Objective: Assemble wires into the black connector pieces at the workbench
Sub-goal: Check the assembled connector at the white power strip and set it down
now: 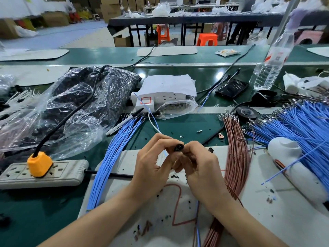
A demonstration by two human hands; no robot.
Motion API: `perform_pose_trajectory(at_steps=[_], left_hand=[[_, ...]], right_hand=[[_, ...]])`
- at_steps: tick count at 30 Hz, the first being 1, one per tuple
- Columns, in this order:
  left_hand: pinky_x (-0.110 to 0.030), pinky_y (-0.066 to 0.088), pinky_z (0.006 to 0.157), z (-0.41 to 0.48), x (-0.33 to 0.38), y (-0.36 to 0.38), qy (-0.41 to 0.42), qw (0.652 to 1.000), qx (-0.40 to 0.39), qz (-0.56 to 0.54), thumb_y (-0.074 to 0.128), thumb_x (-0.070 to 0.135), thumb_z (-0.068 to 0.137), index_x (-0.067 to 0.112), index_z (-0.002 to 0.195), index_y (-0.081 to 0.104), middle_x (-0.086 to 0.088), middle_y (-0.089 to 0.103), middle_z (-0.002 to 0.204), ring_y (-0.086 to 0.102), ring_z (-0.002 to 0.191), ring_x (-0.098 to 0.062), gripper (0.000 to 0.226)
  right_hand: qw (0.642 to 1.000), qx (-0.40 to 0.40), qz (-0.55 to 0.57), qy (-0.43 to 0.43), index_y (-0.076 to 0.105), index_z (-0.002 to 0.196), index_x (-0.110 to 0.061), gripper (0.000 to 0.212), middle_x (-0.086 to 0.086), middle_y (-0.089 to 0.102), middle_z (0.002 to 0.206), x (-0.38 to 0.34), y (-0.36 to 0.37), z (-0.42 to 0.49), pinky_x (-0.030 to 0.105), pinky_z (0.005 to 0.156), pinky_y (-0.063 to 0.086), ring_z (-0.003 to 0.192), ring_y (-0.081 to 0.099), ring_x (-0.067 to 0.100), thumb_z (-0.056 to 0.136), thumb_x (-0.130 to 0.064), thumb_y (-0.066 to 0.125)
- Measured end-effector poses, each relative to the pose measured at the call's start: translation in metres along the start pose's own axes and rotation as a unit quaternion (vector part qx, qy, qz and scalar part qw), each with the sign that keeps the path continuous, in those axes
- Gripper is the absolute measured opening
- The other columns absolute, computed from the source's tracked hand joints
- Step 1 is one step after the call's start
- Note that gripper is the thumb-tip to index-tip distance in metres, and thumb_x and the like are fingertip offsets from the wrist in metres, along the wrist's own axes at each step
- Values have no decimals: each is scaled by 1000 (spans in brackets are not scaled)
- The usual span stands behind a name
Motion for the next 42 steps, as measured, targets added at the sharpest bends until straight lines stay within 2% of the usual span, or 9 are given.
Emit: perform_pose_trajectory(at_steps=[4, 8, 11, 18, 22, 26, 32, 38, 42], left_hand=[[-27, 49, 71, 2, 2, -1, -1, 1000, -16, -1, 61, 16, 89, 17, 102, 60, 5, 56, 93, 58, 79, -14, 13], [-36, 51, 70, 2, 4, -3, 2, 1000, -21, -23, 61, 14, 89, 16, 103, 60, 2, 56, 94, 58, 81, -19, 15], [-33, 51, 72, 2, 5, -2, 15, 999, -37, -23, 62, 16, 89, 15, 105, 60, 5, 54, 94, 58, 82, -18, 16], [-29, 50, 74, 2, 4, -3, 9, 999, -36, -15, 65, 12, 87, 15, 105, 63, 0, 55, 94, 60, 79, -18, 18], [-29, 50, 73, 2, 5, -3, 15, 999, -34, -17, 66, 10, 86, 15, 104, 62, 2, 56, 95, 60, 78, -18, 19], [-27, 50, 74, 2, 7, -3, 17, 999, -35, -17, 67, 6, 85, 15, 104, 63, 4, 56, 94, 60, 79, -17, 22], [-35, 52, 73, 1, 7, -2, 7, 999, -34, -34, 64, 12, 86, 15, 104, 62, 4, 56, 96, 60, 79, -19, 18], [-30, 50, 74, 1, 9, -1, 8, 999, -28, -40, 64, 11, 86, 13, 104, 62, 3, 55, 93, 60, 80, -17, 18], [-29, 50, 74, 1, 9, -1, 11, 999, -23, -37, 64, 9, 85, 12, 103, 62, 0, 57, 94, 60, 80, -16, 18]], right_hand=[[1000, 12, 6, -5, 62, 89, -7, 8, 14, 64, 78, 2, 0, 0, 35, 62, 56, 66, 67, 21, 89, 1, 60], [999, 23, 18, -20, 67, 92, -3, 9, 4, 59, 81, 2, -3, 0, 15, 63, 53, 67, 65, 9, 88, 4, 62], [1000, 19, 13, -18, 68, 90, -5, 7, -3, 56, 79, 3, -4, -1, 15, 61, 54, 67, 64, 8, 88, 0, 63], [997, 44, -13, -68, 72, 95, -2, 11, 6, 64, 85, -1, -8, -1, 32, 63, 56, 75, 64, 11, 89, 2, 64], [998, 29, -18, -58, 71, 94, 0, 13, 6, 63, 85, 1, -6, -1, 34, 62, 56, 73, 65, 14, 91, -8, 61], [998, 27, -20, -52, 70, 93, 1, 16, 7, 63, 84, 3, -7, -1, 35, 62, 55, 74, 65, 16, 91, -11, 59], [998, 27, -10, -57, 69, 92, 1, 15, 5, 62, 82, 3, -6, -1, 35, 62, 55, 74, 62, 13, 90, -9, 58], [998, 21, -21, -52, 70, 91, 0, 13, 6, 65, 82, 4, -5, -2, 25, 65, 52, 74, 61, 10, 87, -6, 60], [999, 14, -16, -47, 69, 92, 1, 13, 8, 64, 83, 5, -5, -2, 31, 64, 54, 75, 64, 16, 87, -5, 59]])
Point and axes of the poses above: each hand's wrist, its own z-axis towards the middle knuckle, its own y-axis out of the palm, x = y × z, the point moved 1 cm from there along z, towards the middle knuckle
